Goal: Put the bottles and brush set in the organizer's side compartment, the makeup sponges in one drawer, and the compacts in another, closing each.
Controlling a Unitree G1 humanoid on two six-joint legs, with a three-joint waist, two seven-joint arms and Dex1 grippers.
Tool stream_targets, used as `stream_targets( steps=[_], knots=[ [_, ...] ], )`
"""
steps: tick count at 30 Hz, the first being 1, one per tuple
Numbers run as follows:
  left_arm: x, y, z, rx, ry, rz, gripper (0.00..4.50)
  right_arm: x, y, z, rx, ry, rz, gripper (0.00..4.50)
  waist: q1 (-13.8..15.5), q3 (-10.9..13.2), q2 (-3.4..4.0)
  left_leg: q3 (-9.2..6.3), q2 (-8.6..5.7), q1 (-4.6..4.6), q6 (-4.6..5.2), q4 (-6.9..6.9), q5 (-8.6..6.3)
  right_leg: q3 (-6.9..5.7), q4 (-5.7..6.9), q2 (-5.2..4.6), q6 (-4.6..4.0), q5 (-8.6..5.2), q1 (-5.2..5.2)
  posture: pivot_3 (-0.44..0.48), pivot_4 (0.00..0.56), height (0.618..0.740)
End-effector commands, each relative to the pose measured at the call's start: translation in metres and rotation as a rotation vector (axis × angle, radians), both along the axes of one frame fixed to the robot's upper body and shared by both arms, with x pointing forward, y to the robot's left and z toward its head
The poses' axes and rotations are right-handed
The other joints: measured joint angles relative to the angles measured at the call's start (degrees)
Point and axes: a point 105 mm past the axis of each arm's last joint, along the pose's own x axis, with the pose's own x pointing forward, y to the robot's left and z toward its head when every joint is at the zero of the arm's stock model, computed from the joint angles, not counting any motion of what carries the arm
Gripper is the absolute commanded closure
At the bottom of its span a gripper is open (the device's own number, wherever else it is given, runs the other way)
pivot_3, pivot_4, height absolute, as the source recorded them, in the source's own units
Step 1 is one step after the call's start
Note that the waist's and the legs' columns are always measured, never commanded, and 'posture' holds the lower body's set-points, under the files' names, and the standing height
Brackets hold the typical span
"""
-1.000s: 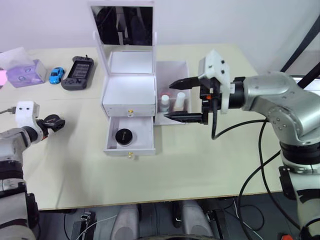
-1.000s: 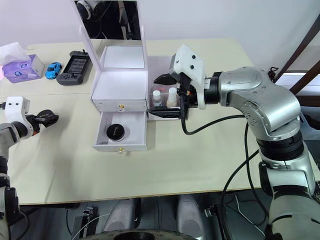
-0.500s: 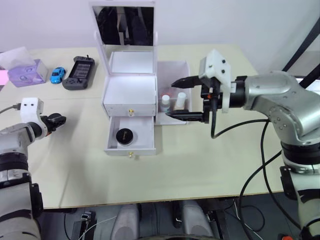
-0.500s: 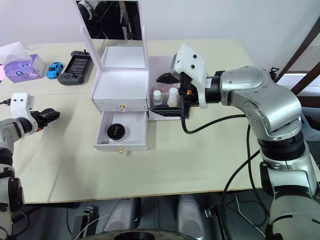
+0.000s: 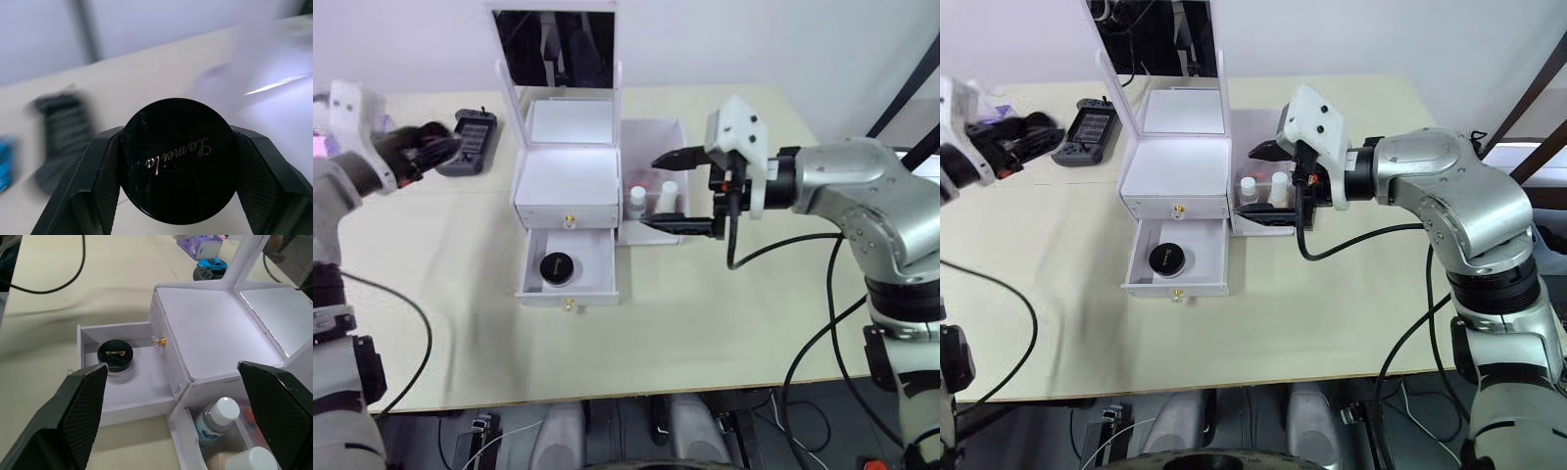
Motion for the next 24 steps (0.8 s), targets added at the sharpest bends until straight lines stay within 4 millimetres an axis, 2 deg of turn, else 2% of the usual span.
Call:
stream_targets(
  steps=[1,2,7,12,18,24],
  knots=[
    [-0.027,-0.045,0.023,0.067,-0.021,-0.255,1.86,-0.008,-0.006,0.016,0.027,-0.05,0.015,0.0,-0.05,0.01,0.01,0.0,0.0,0.0,0.0,0.01,0.0,0.0,0.01,0.0,-0.03,-0.02,0.0,0.0,0.15,0.74],
    [-0.037,-0.06,0.02,0.107,0.011,-0.344,1.86,-0.01,-0.009,0.016,0.026,-0.043,0.017,0.0,-0.13,0.0,0.01,0.0,0.0,0.0,0.0,0.02,0.0,0.01,0.0,0.0,-0.03,-0.02,0.0,0.0,0.15,0.74],
    [-0.07,-0.1,-0.002,0.255,0.166,-0.608,1.86,-0.019,-0.018,0.014,0.018,-0.008,0.011,0.0,-0.22,0.04,0.07,0.01,0.03,0.04,0.01,0.01,0.0,0.04,0.02,0.04,0.1,-0.15,0.0,0.0,0.15,0.74],
    [-0.083,-0.118,-0.028,0.399,0.245,-0.733,1.86,-0.023,-0.023,0.011,0.019,0.0,-0.022,0.0,-0.09,0.05,0.08,0.02,0.04,0.03,0.01,0.07,0.0,0.07,0.01,0.05,0.09,-0.18,0.0,0.0,0.15,0.74],
    [-0.07,-0.13,-0.068,0.55,0.244,-0.737,1.86,-0.026,-0.027,0.009,0.026,-0.014,-0.078,0.0,0.09,0.06,0.09,0.02,0.04,0.02,0.02,0.09,0.0,0.08,0.0,0.06,0.06,-0.17,0.0,0.0,0.15,0.74],
    [-0.06,-0.141,-0.09,0.603,0.239,-0.744,1.86,-0.027,-0.032,0.01,0.023,-0.029,-0.122,0.0,0.16,0.07,0.07,0.02,0.03,-0.02,0.02,0.1,0.0,0.1,-0.05,0.07,0.06,-0.17,0.0,0.0,0.15,0.74]
  ],
)
